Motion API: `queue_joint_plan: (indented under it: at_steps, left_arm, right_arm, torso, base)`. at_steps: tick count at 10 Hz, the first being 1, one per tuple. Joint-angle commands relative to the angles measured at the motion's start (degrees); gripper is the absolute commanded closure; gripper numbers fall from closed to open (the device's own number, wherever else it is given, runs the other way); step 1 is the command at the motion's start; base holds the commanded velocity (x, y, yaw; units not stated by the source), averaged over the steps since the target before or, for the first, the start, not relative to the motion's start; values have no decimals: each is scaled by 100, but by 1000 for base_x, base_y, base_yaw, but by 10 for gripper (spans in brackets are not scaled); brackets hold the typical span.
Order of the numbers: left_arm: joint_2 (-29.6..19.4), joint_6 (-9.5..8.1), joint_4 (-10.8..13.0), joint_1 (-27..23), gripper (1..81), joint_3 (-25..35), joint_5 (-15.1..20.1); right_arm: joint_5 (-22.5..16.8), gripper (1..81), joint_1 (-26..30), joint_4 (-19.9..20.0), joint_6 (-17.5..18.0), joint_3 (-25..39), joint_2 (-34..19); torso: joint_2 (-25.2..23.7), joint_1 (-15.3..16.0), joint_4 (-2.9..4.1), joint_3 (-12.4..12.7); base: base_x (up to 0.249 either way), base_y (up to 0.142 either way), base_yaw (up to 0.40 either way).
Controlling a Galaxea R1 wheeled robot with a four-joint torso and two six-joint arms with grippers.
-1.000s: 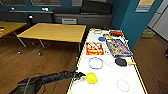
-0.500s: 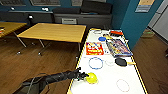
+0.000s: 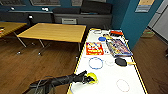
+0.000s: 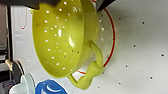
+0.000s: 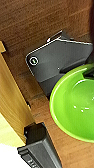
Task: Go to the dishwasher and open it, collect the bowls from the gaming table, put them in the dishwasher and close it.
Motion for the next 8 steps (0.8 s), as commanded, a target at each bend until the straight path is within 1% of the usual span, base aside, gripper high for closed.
queue_joint_plan:
  at_steps: [1,2,3,4,5,7,8]
  left_arm:
    - [222,5,397,-527,10,-39,252]
    - [301,-4,645,-421,10,-66,287]
    - [345,-4,811,-343,10,-66,524]
    - [311,-30,900,-308,811,-57,551]
    - [224,-30,944,-307,811,-5,551]
    - [91,-30,944,-316,811,119,533]
    - [38,-30,935,-402,811,251,542]
  right_arm:
    - [-456,811,230,-93,5,156,-328]
    - [-456,811,247,-102,-13,138,-328]
    - [-456,811,264,-93,-13,138,-328]
    - [-465,811,265,-93,-13,121,-319]
    - [-465,811,291,-93,-4,87,-311]
    - [-474,811,318,-93,14,42,-275]
    - [-483,811,344,-93,14,42,-266]
  torso:
    - [0,0,0,0]
    - [0,0,0,0]
    - [0,0,0,0]
    - [0,0,0,0]
    - [0,0,0,0]
    - [0,0,0,0]
    - [0,0,0,0]
  base:
    - [0,0,0]
    - [0,0,0]
    - [0,0,0]
    - [0,0,0]
    - [0,0,0]
    - [0,0,0]
    - [0,0,0]
